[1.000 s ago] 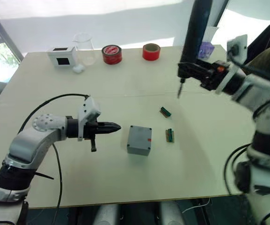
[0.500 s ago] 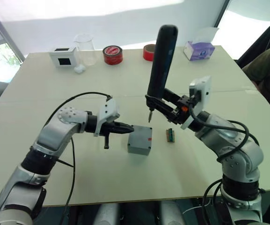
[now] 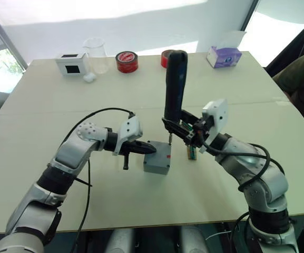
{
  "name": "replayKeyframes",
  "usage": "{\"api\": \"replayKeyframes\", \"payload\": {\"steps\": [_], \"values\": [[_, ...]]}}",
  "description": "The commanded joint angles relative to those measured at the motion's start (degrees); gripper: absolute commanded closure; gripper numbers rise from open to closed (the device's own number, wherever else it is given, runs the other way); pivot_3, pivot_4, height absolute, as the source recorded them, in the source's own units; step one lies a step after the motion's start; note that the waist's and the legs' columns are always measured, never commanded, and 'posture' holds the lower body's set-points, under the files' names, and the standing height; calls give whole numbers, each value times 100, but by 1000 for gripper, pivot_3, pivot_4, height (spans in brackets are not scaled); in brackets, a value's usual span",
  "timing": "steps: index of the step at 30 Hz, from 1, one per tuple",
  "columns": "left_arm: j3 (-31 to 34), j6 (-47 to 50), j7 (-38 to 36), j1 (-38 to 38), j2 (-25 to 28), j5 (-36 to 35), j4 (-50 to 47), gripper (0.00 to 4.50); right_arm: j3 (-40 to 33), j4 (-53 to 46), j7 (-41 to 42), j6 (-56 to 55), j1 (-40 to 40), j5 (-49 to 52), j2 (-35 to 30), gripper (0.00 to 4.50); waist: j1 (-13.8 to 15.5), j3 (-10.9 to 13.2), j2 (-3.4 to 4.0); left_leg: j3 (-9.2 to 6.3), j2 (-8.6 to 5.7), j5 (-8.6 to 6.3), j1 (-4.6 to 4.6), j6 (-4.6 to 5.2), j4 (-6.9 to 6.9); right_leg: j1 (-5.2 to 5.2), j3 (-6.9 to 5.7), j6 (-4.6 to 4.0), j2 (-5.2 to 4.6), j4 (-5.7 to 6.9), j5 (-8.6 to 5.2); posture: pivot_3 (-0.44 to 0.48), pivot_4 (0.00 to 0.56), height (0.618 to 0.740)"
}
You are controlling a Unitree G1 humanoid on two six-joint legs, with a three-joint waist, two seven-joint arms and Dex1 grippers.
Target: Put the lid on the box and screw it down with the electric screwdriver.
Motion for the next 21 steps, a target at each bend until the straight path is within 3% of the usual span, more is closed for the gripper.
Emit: {"api": "replayKeyframes", "payload": {"steps": [1, 12, 17, 21], "values": [[98, -31, -18, 114, 64, 48, -60, 4500, 35, 10, 78, -486, 104, -178, 72, 2742, -4, 0, 0, 0, 0, 0, 1, 0, 0, 0, 0, 0, 0, 0, 0, 0, 150, 740], [41, -36, 0, 335, 103, 184, -184, 4500, 95, 120, 102, -608, 608, -140, 132, 2742, 7, -9, -6, -1, 2, -1, 19, 1, 0, 21, 0, 0, 1, -1, 0, 0, 150, 740], [15, -16, -2, 385, 85, 219, -228, 4500, 489, 308, 34, -406, 826, -532, -158, 2742, 9, -24, -14, -1, 3, -11, 109, 16, -15, 112, -1, 1, 2, -20, -8, 0, 150, 740], [26, -6, -30, 387, 80, 238, -213, 4500, 519, 377, -57, -280, 790, -562, -169, 2742, 37, -59, -48, -6, 6, -13, 122, 20, -16, 127, -3, -1, 3, -20, -13, 0, 150, 740]]}}
